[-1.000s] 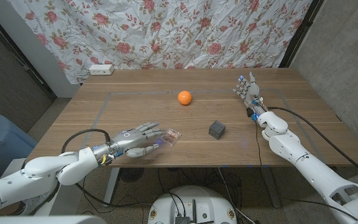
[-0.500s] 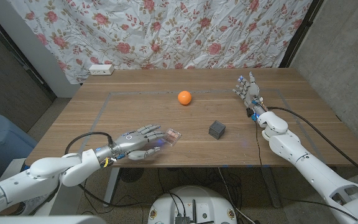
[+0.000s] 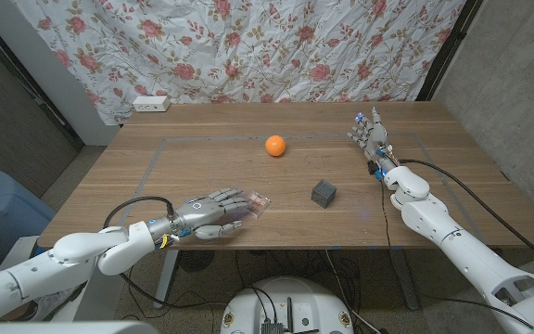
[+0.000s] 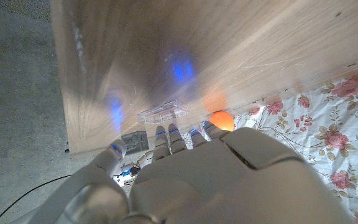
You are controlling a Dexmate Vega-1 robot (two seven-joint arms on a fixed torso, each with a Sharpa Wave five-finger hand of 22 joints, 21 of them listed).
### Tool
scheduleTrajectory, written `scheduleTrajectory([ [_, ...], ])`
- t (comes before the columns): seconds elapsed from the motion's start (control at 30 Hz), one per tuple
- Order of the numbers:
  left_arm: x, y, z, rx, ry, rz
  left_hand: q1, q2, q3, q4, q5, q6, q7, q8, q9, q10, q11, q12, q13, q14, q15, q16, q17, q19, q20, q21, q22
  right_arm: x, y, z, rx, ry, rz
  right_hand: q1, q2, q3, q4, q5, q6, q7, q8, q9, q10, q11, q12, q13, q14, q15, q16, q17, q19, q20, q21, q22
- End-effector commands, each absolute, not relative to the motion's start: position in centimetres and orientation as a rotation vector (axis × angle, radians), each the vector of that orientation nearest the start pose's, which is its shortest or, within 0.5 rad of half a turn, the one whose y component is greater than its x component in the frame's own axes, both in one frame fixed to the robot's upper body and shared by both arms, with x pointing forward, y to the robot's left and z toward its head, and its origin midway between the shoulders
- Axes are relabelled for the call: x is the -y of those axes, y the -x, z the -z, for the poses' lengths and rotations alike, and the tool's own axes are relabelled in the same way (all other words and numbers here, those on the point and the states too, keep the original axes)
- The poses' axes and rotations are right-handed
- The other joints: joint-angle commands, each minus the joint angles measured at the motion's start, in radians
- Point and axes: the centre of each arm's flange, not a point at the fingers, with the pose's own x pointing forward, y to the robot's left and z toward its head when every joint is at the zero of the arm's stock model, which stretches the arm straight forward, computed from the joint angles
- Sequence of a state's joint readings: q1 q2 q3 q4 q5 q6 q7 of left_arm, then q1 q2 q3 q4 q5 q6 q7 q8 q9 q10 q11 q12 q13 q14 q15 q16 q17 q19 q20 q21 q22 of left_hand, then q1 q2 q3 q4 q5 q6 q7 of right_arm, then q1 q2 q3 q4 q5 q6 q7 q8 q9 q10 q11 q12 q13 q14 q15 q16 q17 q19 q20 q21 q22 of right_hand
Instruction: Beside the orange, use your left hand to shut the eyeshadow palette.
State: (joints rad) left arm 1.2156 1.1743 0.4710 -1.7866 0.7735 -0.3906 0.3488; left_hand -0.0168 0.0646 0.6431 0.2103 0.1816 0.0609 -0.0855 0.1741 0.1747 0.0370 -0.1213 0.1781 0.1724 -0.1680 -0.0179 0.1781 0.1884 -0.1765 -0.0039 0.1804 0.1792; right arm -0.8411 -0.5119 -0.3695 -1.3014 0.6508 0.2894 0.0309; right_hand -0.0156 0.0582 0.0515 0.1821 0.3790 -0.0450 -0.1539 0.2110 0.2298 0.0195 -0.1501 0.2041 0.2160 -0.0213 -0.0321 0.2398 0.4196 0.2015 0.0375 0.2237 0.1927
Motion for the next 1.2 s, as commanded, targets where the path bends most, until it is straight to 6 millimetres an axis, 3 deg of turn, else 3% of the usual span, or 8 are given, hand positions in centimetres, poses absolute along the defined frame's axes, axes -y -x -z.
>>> scheduleTrajectory([
  [0.03, -27.62, -50.39, 14.79, 0.924, -1.732, 0.421, -0.013, 0.12, -0.009, 0.0, 0.003, 0.01, 0.005, 0.008, 0.002, 0.008, -0.001, 0.011, 0.002, -0.028, -0.004, 0.008, 0.005, -0.164, -0.005, 0.009, 0.006, 29.06, -65.24, 2.74, 0.593, -0.041, -0.206, -0.001, 0.099, -0.001, 0.004, 0.002, 0.001, -0.01, 0.005, 0.005, 0.0, -0.005, 0.006, 0.002, -0.002, -0.116, 0.003, 0.002, 0.006, -0.002, 0.007, 0.003],
  [1.2, -28.13, -50.57, 14.79, 0.899, -1.742, 0.423, -0.012, 0.125, -0.046, 0.0, 0.006, 0.077, 0.019, 0.022, 0.001, 0.058, 0.007, 0.023, 0.002, -0.015, 0.004, 0.018, 0.003, -0.164, -0.005, 0.02, 0.007, 29.07, -65.24, 2.74, 0.592, -0.039, -0.217, 0.0, 0.099, -0.001, 0.004, 0.002, 0.001, -0.01, 0.005, 0.005, -0.001, -0.006, 0.005, 0.002, -0.002, -0.116, 0.003, 0.002, 0.006, -0.002, 0.007, 0.003],
])
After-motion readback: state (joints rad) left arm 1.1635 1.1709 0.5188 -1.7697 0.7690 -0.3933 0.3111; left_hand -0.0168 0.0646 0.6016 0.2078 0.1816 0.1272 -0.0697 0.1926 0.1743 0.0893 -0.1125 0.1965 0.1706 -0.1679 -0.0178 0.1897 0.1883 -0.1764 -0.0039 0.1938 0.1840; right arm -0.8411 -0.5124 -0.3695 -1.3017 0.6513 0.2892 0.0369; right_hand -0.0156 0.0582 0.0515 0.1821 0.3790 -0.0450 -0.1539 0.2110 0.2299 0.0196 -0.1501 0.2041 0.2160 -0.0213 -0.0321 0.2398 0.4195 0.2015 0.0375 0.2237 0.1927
